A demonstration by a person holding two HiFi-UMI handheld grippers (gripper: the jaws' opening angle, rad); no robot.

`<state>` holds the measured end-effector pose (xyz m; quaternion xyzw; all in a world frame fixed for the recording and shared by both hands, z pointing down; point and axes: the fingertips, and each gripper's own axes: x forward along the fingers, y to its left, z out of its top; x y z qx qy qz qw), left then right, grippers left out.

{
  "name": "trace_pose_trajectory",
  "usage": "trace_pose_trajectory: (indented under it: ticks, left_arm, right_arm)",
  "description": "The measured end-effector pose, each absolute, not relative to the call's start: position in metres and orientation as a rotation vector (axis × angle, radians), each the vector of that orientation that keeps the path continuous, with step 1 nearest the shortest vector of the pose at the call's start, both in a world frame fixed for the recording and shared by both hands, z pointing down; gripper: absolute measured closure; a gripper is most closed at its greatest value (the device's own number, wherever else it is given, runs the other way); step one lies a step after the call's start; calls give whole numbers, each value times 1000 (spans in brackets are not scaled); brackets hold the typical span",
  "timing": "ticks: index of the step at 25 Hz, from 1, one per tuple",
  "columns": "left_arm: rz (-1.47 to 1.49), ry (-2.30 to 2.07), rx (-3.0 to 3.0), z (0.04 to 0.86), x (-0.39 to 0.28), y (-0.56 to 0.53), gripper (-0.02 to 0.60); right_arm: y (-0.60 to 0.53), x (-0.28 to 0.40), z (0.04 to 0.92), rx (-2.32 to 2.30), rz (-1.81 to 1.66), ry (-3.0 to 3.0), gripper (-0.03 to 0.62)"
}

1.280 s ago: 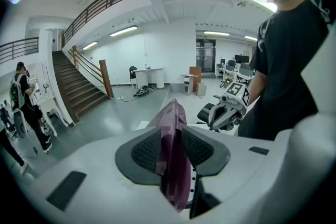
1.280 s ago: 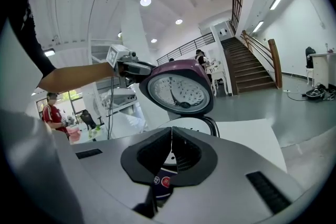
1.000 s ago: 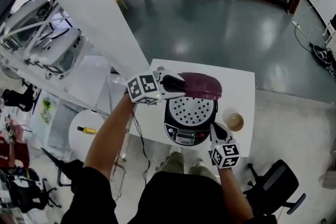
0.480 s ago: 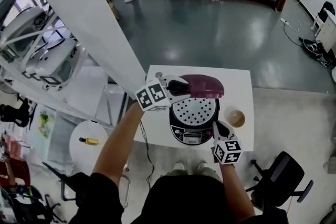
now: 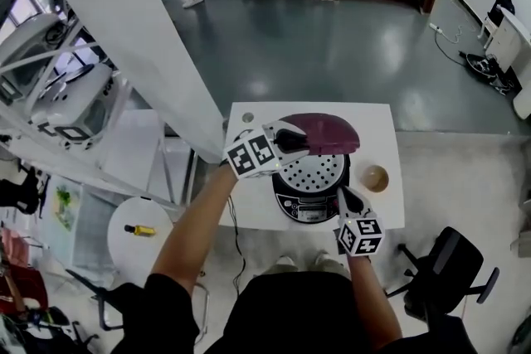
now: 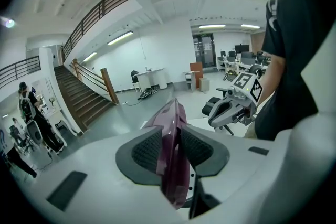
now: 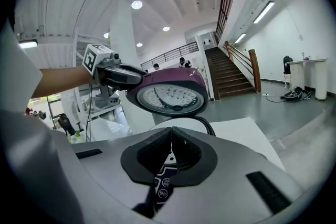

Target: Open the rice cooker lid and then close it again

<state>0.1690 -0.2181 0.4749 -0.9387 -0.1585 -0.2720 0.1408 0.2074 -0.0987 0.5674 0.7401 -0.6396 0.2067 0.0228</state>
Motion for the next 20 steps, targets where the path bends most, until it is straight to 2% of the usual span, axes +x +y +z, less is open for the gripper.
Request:
trace_pose_trajectory:
  ticks: [20]
  left_arm:
    - [-908,-376,-2691,503,156,-194,482]
  right_arm:
    - [-84,185,579,2321,663,-1941,592]
